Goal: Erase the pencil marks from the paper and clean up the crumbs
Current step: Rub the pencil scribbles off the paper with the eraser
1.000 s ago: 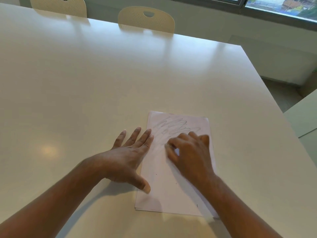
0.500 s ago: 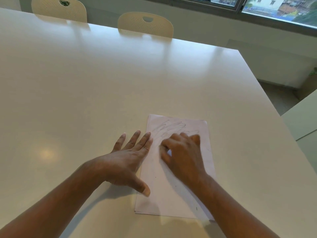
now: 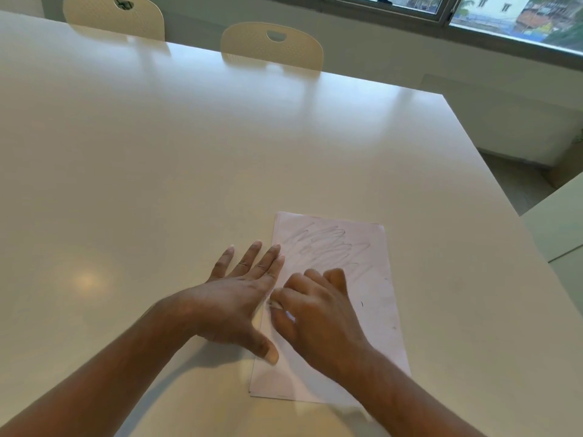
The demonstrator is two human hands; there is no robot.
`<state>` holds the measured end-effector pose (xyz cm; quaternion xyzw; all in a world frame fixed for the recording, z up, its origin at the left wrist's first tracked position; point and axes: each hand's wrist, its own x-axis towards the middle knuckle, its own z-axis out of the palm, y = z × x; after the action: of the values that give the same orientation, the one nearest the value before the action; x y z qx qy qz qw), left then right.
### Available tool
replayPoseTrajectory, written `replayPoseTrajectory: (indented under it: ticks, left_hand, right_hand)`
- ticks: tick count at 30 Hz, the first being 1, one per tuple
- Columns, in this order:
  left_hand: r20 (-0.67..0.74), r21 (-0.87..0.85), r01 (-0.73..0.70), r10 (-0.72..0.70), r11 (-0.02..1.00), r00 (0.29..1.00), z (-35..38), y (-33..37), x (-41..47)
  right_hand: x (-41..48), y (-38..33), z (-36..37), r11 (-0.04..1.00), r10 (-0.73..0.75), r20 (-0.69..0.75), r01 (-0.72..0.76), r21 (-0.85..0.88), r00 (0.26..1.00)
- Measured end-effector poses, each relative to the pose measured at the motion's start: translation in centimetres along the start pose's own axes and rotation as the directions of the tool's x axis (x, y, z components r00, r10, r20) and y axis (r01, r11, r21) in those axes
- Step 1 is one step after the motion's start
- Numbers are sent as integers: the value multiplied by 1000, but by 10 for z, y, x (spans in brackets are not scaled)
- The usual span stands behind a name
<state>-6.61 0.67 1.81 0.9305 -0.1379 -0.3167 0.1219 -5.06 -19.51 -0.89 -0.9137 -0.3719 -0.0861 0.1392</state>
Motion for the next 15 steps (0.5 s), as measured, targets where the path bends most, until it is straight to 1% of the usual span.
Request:
replayPoseTrajectory:
  ticks: [1,2,4,6,8,9,10,12,13,14,15]
  left_hand:
    - [-2,3,-1,1,1000,1000,0,-1,0]
    - [-3,10,-1,1,1000,1000,0,-1,1]
    - [0,20,0,0,1000,1000,0,-2,0]
    - [-1,18,0,0,1000,1000,1,-2,0]
    - [-7,20,4,-4,1000,1000,0,-1,-1]
    - [-9,21,10,-10,1000,1000,0,-1,-1]
    - [-9,24,17,-17,1000,1000,0,0,-1]
    - [1,39,32,-32,999,999,-2,2,-1]
    - [6,43,38,-38,998,999,-3,3,0]
    - [8,45,44,-44,998,999,-4,3,0]
    - [11,49,49,-50,998,999,-4,4,0]
  right_hand:
    - [1,4,0,1000,-3,-14,3,-9,1000]
    - [6,12,0,999,27,-44,-28,-30,999]
    - [19,33,-1,984,143,-105,-152,-90,984]
    - [31,53,-4,950,267,-132,-283,-128,955]
    - [34,53,-7,932,324,-147,-341,-119,935]
    - [32,45,-7,940,306,-139,-322,-111,942]
    - [27,33,-6,958,259,-130,-272,-94,957]
    - [10,8,-2,990,111,-95,-118,-75,989]
    - [4,1,-2,994,50,-75,-57,-95,996]
    - [4,5,-3,992,29,-77,-38,-120,997]
    - [9,15,-3,986,54,-103,-70,-153,993]
